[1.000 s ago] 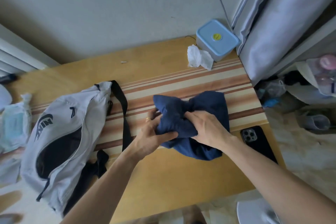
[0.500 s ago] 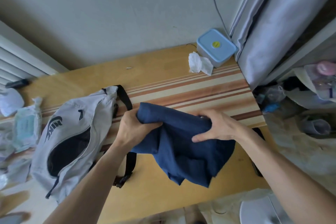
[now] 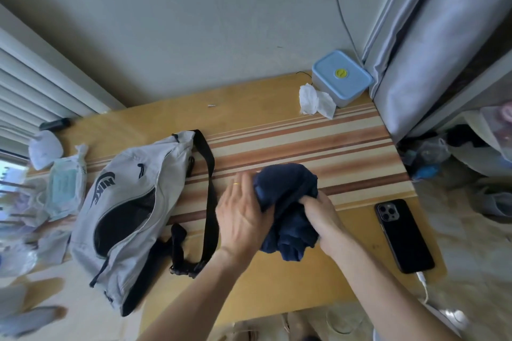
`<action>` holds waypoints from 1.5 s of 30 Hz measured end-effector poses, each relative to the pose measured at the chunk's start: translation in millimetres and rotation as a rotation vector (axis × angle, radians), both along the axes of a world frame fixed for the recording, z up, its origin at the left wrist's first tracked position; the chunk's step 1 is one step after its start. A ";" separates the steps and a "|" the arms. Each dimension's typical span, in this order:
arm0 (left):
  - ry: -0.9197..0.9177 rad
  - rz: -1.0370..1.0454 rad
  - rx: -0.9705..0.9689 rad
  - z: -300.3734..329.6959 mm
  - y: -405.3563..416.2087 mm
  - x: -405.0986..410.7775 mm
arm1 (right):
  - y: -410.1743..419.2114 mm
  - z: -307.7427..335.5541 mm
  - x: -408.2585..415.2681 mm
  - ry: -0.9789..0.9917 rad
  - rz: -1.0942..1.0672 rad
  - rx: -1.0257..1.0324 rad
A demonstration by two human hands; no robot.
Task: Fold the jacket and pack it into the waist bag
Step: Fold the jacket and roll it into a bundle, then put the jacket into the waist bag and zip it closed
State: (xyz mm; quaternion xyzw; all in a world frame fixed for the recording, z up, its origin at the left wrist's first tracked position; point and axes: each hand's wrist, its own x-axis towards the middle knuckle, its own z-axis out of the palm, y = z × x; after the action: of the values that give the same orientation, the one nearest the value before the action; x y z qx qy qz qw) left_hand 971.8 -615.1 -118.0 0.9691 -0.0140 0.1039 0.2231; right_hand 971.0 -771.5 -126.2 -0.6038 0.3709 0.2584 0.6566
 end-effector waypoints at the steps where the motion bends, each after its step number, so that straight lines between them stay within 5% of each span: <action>1: -0.034 -0.097 0.027 -2.0 -2.9 -4.2 | 1.8 10.1 -1.2 0.001 -0.097 0.191; 4: 0.018 -0.344 0.016 -3.8 -10.2 -22.7 | 0.2 32.9 -4.3 -0.097 -0.167 0.525; 9: 0.277 -0.481 -0.310 -0.7 5.8 -37.1 | 1.8 21.4 4.8 -0.153 0.002 0.125; 13: 0.100 -0.067 -0.433 14.4 41.2 -21.1 | -2.7 25.0 21.7 -0.122 0.156 0.112; 15: 0.318 0.051 -0.521 23.2 61.9 -7.7 | -0.7 32.2 31.2 -0.111 0.301 0.158; 17: 0.658 0.031 -0.830 28.6 81.0 1.7 | 10.8 39.9 41.0 -0.120 0.433 0.178; 19: 0.768 0.082 -1.004 31.2 96.1 4.2 | 29.6 44.1 49.5 -0.166 0.462 0.174; 25: 0.499 0.504 -1.336 27.7 133.7 -3.6 | 120.8 36.9 42.7 -0.241 0.177 0.289; 28: 0.487 0.522 -1.244 27.3 164.1 -7.2 | 179.4 26.9 40.7 -0.211 0.149 0.177; 31: 0.471 0.487 -0.928 30.3 219.2 -8.0 | 224.6 18.1 53.6 -0.167 0.151 0.152; 35: 0.325 0.453 -0.259 6.9 308.6 -5.9 | 275.9 10.7 76.0 -0.183 0.162 0.062; 37: 0.455 0.302 0.175 -16.9 340.5 -3.3 | 298.2 1.1 82.6 -0.168 0.215 0.029; 39: 0.572 0.114 0.374 -36.5 358.5 -1.8 | 314.2 -12.6 84.5 -0.106 0.323 -0.015; 45: 0.465 0.166 0.053 -25.8 383.3 7.6 | 349.9 -55.8 81.8 0.114 0.492 -0.165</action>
State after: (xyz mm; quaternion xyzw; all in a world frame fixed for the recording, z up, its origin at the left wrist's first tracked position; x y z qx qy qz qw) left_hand 979.4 -231.9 -143.7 0.9704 0.1145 -0.1044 0.1854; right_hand 1052.8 -421.6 -182.0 -0.7117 0.2693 0.4127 0.5007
